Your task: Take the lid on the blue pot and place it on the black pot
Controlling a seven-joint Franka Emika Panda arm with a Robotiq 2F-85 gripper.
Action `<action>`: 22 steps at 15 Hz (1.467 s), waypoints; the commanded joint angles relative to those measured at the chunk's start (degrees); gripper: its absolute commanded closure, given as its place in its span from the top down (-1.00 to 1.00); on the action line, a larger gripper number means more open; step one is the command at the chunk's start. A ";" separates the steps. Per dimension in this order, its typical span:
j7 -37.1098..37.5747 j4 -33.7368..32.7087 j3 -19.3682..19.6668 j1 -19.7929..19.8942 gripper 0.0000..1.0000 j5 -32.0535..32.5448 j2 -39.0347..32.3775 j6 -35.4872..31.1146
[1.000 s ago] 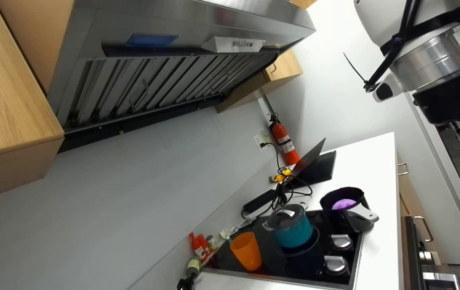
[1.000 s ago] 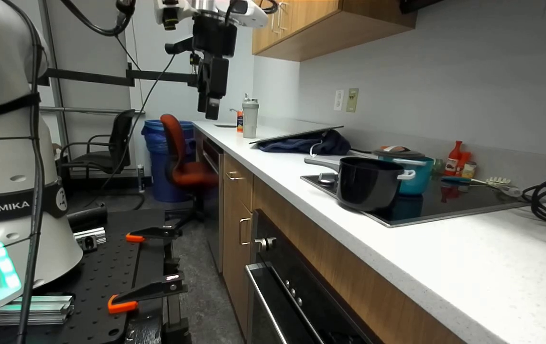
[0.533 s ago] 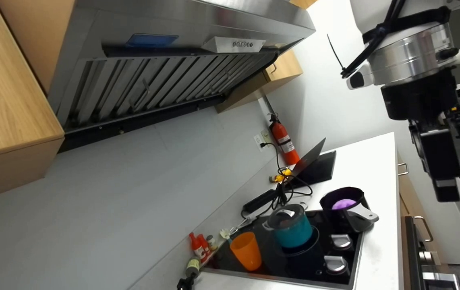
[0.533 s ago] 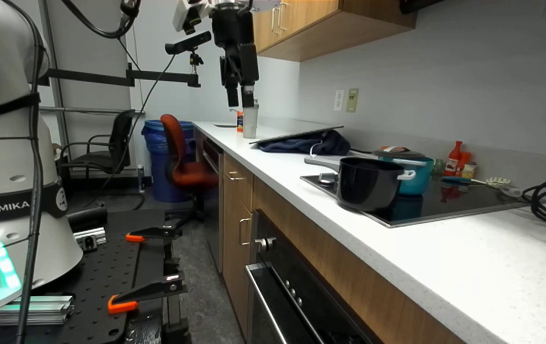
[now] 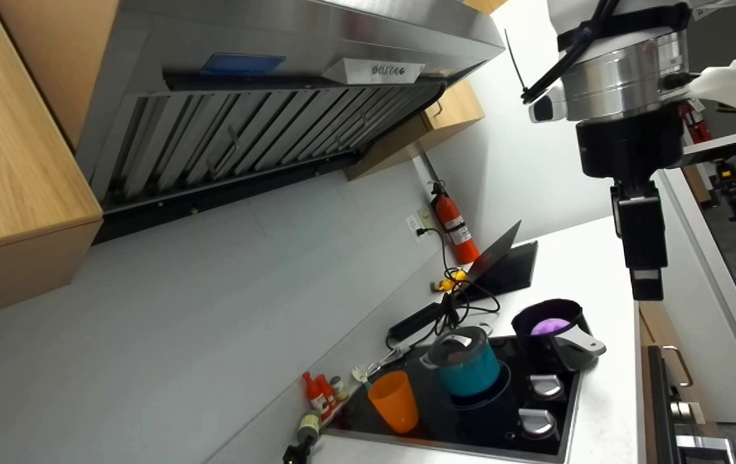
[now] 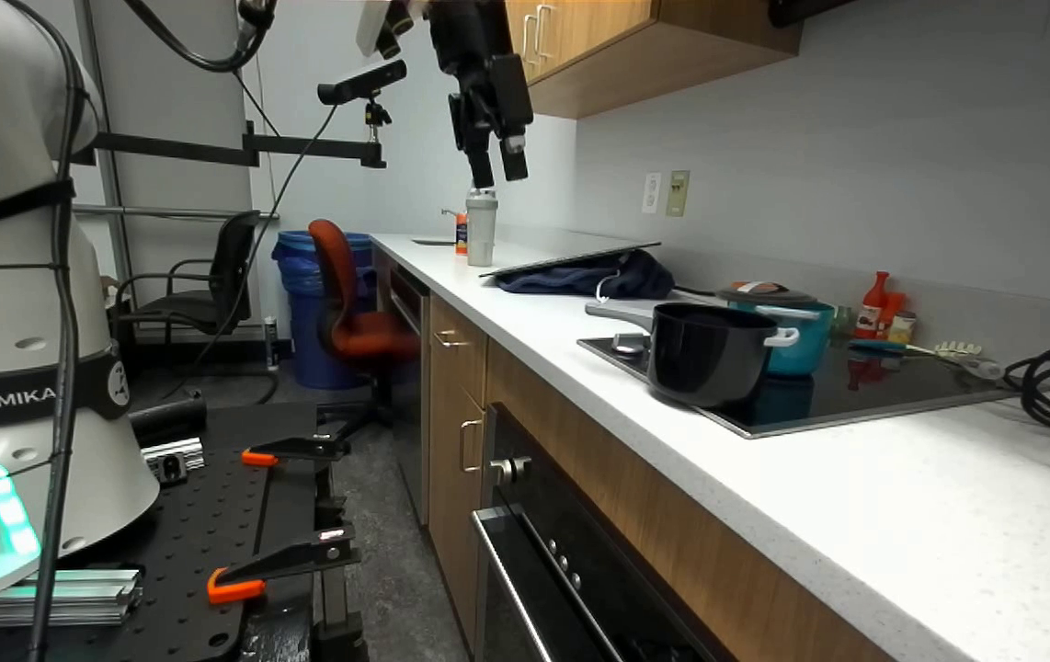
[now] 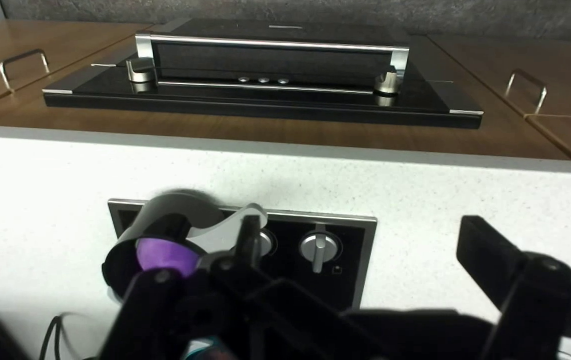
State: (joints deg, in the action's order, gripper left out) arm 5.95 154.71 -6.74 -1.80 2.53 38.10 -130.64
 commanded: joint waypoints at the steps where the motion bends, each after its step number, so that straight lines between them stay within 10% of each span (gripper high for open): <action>1: 0.15 -0.13 0.24 -0.26 1.00 0.19 -0.01 0.20; 22: 1.36 -11.95 -0.64 3.44 1.00 7.19 -14.15 -9.68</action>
State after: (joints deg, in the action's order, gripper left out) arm 5.95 146.98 -6.71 -0.31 6.65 29.41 -137.71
